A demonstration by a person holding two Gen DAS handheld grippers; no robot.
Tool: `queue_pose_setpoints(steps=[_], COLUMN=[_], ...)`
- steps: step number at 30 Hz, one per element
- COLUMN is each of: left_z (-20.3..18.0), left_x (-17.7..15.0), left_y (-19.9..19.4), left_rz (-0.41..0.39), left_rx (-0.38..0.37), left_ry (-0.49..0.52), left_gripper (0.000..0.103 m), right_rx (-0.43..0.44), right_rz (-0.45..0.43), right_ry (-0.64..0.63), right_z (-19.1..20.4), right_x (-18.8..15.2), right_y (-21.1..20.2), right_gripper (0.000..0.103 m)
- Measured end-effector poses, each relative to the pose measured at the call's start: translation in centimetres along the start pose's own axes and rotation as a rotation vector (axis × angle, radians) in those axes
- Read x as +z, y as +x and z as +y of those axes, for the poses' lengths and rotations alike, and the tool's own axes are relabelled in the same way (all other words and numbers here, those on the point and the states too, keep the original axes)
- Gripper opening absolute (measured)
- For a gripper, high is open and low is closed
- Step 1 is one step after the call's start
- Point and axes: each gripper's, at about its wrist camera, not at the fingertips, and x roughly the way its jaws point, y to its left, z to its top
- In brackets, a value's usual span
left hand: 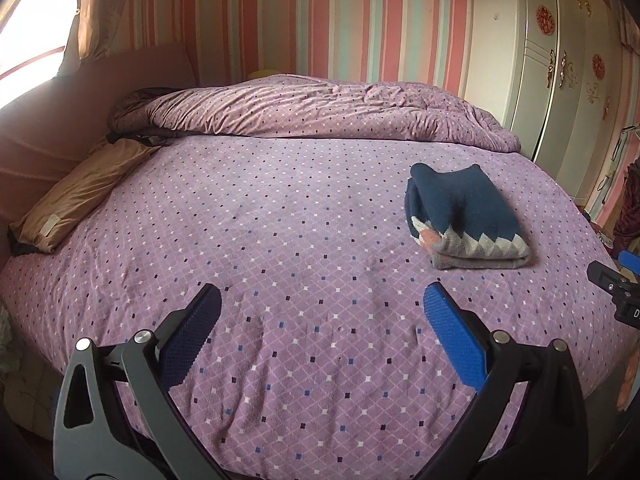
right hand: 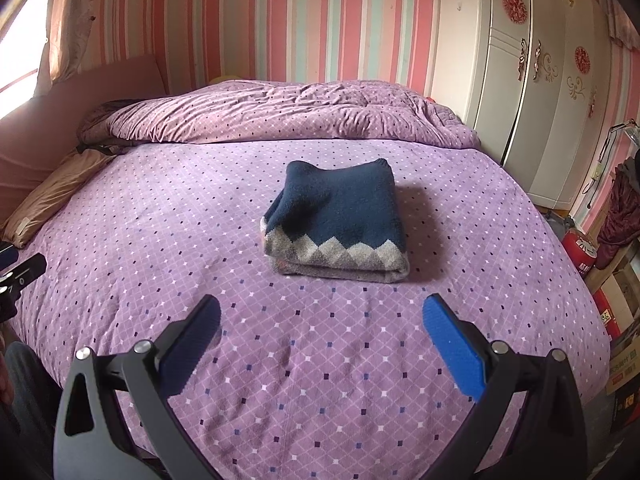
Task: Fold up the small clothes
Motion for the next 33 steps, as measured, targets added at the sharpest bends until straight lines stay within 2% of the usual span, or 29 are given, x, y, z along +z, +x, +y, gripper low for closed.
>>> queue_pose_setpoints(steps=[6,18,33], left_z=[0.1,0.9,4.2], left_x=[-0.1,0.2,0.2], left_y=[-0.2,-0.4,-0.6], left_rz=[-0.003,-0.033,-0.04], left_rx=[-0.002,0.043,0.088], left_ry=[-0.007,-0.003,-0.029], left_gripper=[0.1,0.1,0.1], right_rx=[0.01,0.041,0.083], right_rz=[-0.007,-0.026,-0.047], right_ry=[0.004,0.014,0.04], right_z=[0.0,1.1,2.8], right_x=[-0.1,0.0,0.3], right_y=[-0.4,-0.9,-1.6], right_gripper=[0.101,0.101,0.101])
